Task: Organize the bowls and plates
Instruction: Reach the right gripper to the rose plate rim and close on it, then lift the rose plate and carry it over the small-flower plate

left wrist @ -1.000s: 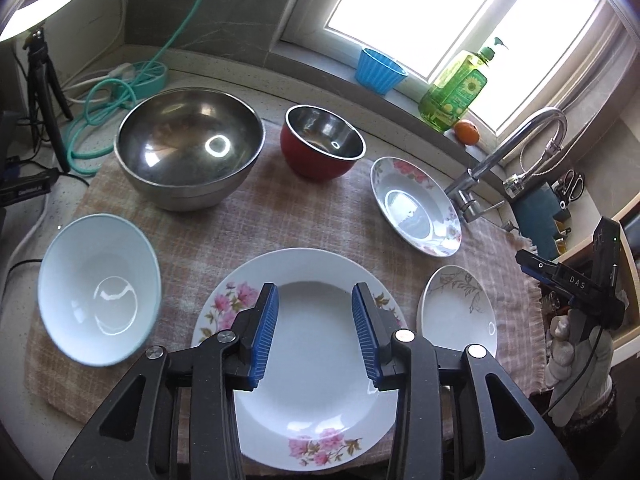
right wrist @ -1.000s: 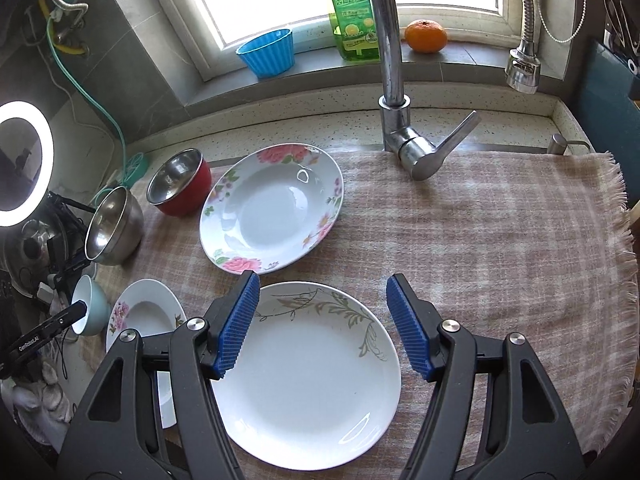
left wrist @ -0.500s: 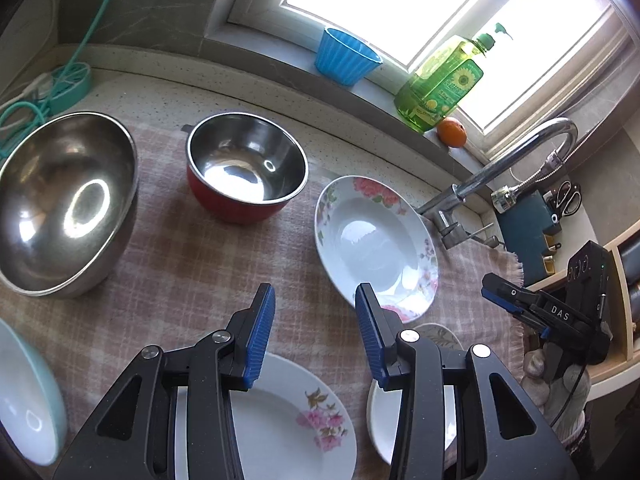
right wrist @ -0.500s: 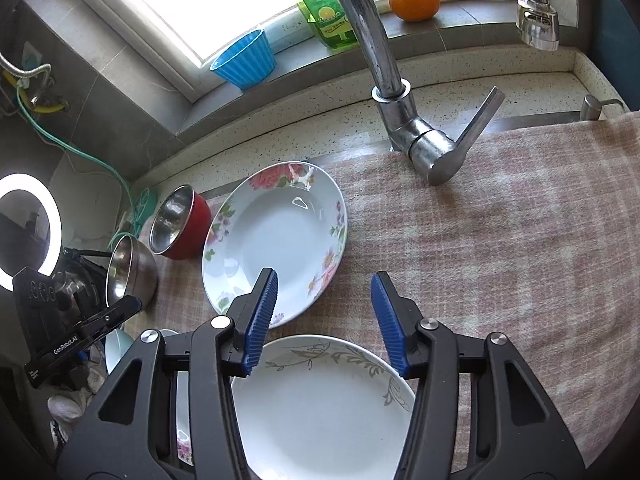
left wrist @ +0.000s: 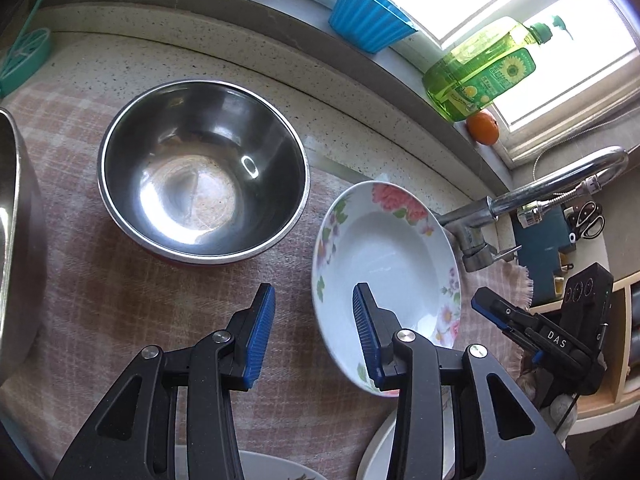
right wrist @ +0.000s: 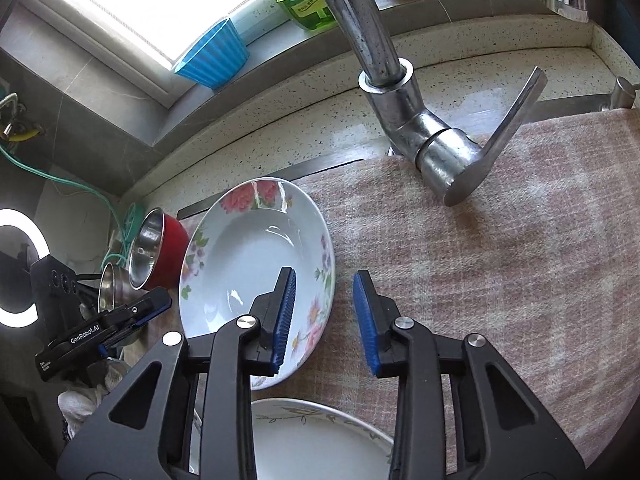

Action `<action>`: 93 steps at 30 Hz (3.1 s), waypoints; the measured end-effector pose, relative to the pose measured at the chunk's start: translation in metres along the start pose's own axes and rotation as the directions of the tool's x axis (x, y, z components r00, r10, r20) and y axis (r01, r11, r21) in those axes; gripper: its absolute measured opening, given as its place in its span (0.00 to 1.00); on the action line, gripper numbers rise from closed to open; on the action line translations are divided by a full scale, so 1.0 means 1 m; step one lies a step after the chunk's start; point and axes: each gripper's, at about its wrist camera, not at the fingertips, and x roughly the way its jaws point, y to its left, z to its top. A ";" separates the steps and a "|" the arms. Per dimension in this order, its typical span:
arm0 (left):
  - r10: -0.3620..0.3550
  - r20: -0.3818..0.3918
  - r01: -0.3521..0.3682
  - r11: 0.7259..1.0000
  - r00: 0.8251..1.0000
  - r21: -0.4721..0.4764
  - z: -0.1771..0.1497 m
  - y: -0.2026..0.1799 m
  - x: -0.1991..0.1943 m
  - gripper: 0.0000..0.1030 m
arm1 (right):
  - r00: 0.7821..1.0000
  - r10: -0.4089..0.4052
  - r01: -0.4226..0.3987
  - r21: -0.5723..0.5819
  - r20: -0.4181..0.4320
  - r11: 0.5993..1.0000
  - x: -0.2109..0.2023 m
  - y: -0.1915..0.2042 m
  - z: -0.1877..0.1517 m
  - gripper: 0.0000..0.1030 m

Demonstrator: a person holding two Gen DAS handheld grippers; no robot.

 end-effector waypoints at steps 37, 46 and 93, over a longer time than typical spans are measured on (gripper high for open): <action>0.034 -0.031 -0.031 0.996 0.999 0.087 0.004 -0.012 0.023 0.11 | 0.997 -0.031 0.024 -0.088 -0.077 0.996 0.025 0.012 0.000 0.11; 0.020 0.001 -0.020 0.996 1.000 0.081 -0.001 -0.012 0.002 0.11 | 0.998 -0.009 0.002 -0.098 -0.066 0.995 0.009 0.027 -0.004 0.11; 0.055 0.049 -0.052 0.997 0.997 -0.062 -0.134 0.099 -0.118 0.11 | 0.964 0.031 -0.106 -0.276 -0.263 0.955 0.005 0.137 -0.173 0.10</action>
